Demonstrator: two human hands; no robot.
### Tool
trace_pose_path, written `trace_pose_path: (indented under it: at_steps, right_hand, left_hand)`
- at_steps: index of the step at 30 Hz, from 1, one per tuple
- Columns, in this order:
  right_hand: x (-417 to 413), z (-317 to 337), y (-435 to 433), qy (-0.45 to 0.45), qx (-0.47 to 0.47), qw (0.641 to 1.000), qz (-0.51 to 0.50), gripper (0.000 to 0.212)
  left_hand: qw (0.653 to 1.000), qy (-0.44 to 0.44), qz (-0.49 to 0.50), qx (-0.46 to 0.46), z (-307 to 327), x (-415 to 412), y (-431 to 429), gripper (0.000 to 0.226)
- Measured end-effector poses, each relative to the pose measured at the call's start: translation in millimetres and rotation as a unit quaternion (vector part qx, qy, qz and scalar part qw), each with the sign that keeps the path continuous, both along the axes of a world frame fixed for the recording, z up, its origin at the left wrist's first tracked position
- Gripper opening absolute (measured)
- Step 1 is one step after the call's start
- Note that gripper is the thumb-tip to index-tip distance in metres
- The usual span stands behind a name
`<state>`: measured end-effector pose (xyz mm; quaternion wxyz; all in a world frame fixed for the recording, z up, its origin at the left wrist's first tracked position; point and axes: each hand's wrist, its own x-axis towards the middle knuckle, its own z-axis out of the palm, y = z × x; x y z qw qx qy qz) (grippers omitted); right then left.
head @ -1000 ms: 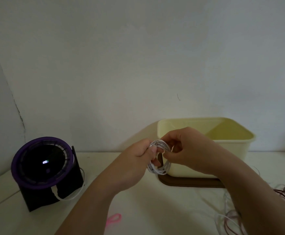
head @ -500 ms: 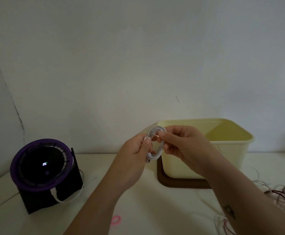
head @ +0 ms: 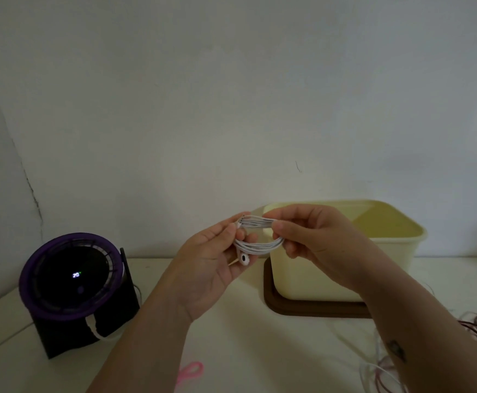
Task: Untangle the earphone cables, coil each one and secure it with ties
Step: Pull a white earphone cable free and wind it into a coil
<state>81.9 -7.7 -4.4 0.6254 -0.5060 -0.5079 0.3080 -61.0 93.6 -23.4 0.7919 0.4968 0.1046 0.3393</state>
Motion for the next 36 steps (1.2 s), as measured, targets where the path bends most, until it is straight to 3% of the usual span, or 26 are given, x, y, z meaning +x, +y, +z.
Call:
trace_pose_path:
  at_steps: [4, 9, 14, 20, 23, 26, 30, 36]
  right_hand:
    - [3, 6, -6, -0.059, 0.009, 0.997, -0.051, 0.017]
    - [9, 11, -14, -0.041, 0.000, 0.999, -0.032, 0.018]
    - [7, 8, -13, -0.173, -0.039, 0.982, -0.061, 0.017]
    - [0, 11, -14, -0.278, -0.065, 0.955, -0.077, 0.021]
    - [-5, 14, -18, -0.313, -0.074, 0.945, -0.063, 0.020]
    - [-13, 16, -20, -0.347, -0.088, 0.933, -0.033, 0.021]
    - [-19, 15, -20, -0.374, -0.091, 0.923, -0.014, 0.016]
    - [-26, 13, -21, -0.405, -0.092, 0.910, 0.011, 0.018]
  left_hand:
    - [1.000, -0.012, -0.024, -0.010, -2, 4, -4, 0.029]
    - [0.996, 0.043, -0.045, 0.068, -3, 2, -4, 0.029]
    - [0.979, 0.143, -0.053, 0.134, -7, -4, 4, 0.025]
    - [0.969, 0.163, -0.163, 0.087, -12, -10, 12, 0.039]
    - [0.954, 0.179, -0.219, 0.101, -16, -16, 18, 0.050]
    - [0.948, 0.194, -0.214, 0.134, -14, -19, 19, 0.052]
    - [0.906, 0.256, -0.146, 0.303, -10, -19, 12, 0.032]
    - [0.831, 0.312, -0.201, 0.414, -8, -17, -5, 0.030]
